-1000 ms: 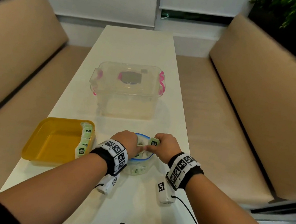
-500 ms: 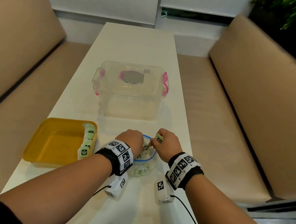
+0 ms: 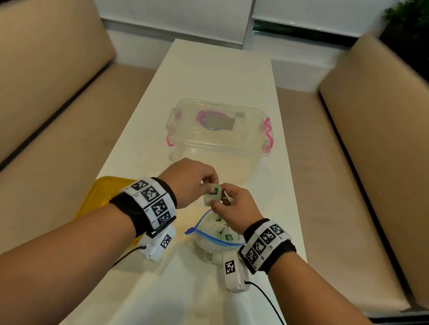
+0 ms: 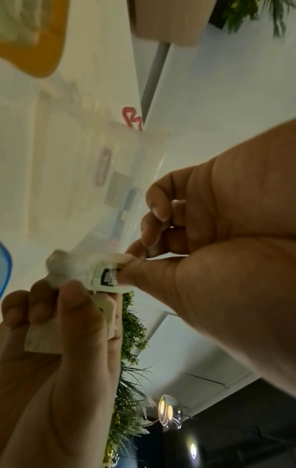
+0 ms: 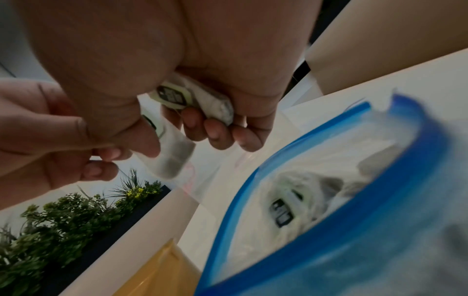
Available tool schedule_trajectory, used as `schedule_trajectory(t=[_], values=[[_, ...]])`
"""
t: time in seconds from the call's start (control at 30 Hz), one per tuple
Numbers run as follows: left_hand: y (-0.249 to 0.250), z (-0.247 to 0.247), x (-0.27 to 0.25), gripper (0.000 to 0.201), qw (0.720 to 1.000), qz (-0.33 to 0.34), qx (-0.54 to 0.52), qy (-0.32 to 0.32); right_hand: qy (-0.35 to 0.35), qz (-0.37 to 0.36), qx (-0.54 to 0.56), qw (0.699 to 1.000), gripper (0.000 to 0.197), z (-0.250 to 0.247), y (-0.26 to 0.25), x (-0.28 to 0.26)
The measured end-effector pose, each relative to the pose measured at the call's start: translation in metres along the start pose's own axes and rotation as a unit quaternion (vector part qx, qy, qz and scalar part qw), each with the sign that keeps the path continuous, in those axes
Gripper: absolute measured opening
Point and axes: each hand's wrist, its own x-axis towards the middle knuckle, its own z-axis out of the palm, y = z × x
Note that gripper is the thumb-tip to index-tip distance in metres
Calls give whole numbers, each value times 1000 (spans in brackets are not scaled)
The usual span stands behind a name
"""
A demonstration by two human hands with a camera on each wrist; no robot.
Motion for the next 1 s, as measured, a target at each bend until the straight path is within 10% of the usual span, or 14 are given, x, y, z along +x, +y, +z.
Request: schedule_trajectory(t=[0.47,0.7,1.0], values=[[-83,-68,-25,4,987,-79,137,-26,-12,60,-1,998,17,71,-44,30],[-131,-43,-17,10,959,-160,186,-140,-28,85,-16,996,11,89,-40,39],[-141,-18,-3,3,956,-176,207,-109,6,75,-9,997,4,93,-37,37]])
